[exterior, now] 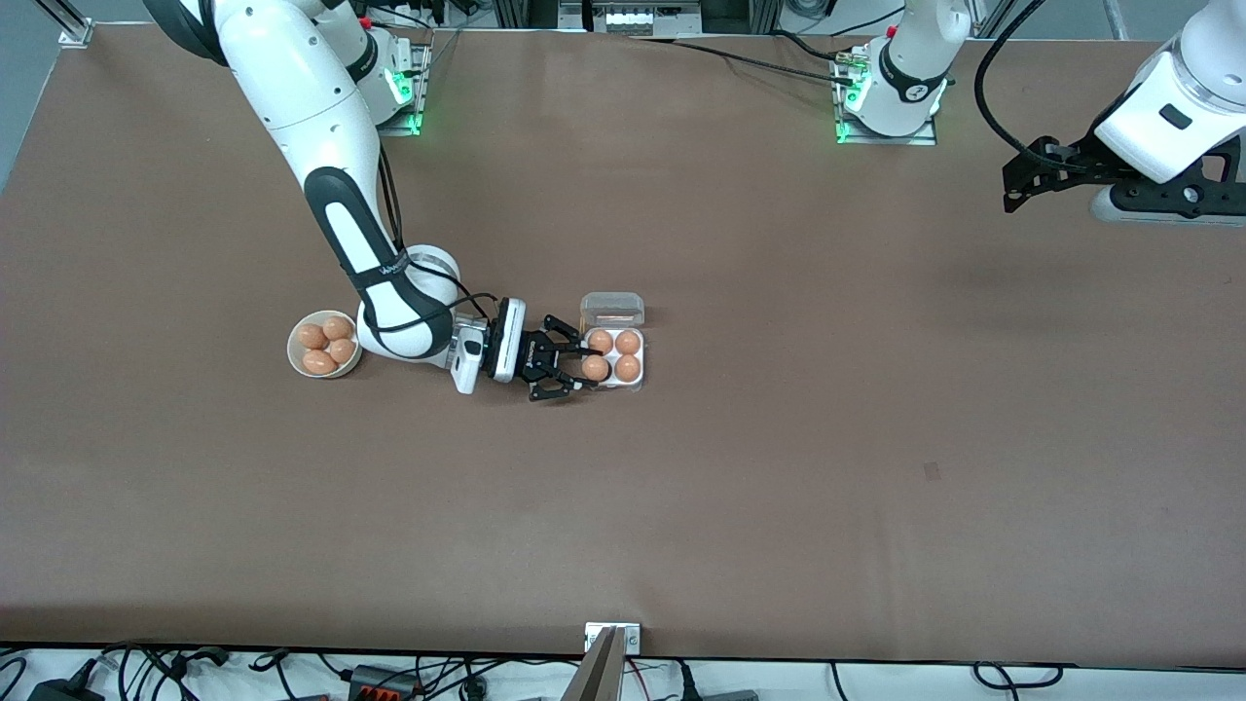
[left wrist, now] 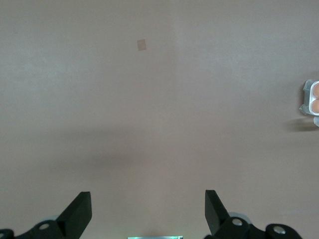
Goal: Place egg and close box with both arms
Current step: 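Lower the egg into the empty carton cup and open the right gripper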
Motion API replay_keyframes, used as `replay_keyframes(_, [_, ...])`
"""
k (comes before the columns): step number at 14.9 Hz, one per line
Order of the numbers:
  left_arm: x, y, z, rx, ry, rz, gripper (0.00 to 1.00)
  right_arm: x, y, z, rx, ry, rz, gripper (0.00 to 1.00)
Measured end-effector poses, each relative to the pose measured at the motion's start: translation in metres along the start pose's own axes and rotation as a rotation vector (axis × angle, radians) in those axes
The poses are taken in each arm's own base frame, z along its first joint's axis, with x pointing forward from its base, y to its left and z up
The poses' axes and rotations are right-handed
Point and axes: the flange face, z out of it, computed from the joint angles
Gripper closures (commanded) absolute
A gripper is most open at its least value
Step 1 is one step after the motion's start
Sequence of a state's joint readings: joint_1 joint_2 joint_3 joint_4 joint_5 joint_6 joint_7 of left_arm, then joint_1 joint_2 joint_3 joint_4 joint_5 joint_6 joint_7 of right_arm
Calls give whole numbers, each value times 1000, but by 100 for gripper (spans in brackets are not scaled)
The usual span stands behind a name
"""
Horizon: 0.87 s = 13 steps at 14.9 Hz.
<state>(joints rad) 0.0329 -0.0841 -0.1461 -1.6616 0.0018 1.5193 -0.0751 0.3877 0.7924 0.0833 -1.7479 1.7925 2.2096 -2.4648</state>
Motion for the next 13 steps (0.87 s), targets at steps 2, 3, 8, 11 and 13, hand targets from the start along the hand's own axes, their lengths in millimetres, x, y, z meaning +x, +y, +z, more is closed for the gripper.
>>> replay_keyframes(2, [0,0,0,0,0,0,0,-5,-2,4,-5,-1,10,70])
replay_keyframes(3, [0,0,0,0,0,0,0,-7,-3,6,-8,-1,12,69])
replay_keyframes(8, [0,0,0,0,-1,0,0,-11,-5,9,-8,-6,13,65])
replay_keyframes(11, [1,0,4,1,-21,0,0,-12,-4,8,-10,-7,9,64])
replay_keyframes(13, [3,0,9,0,-31,1,0,-13,-5,9,-9,-8,6,63])
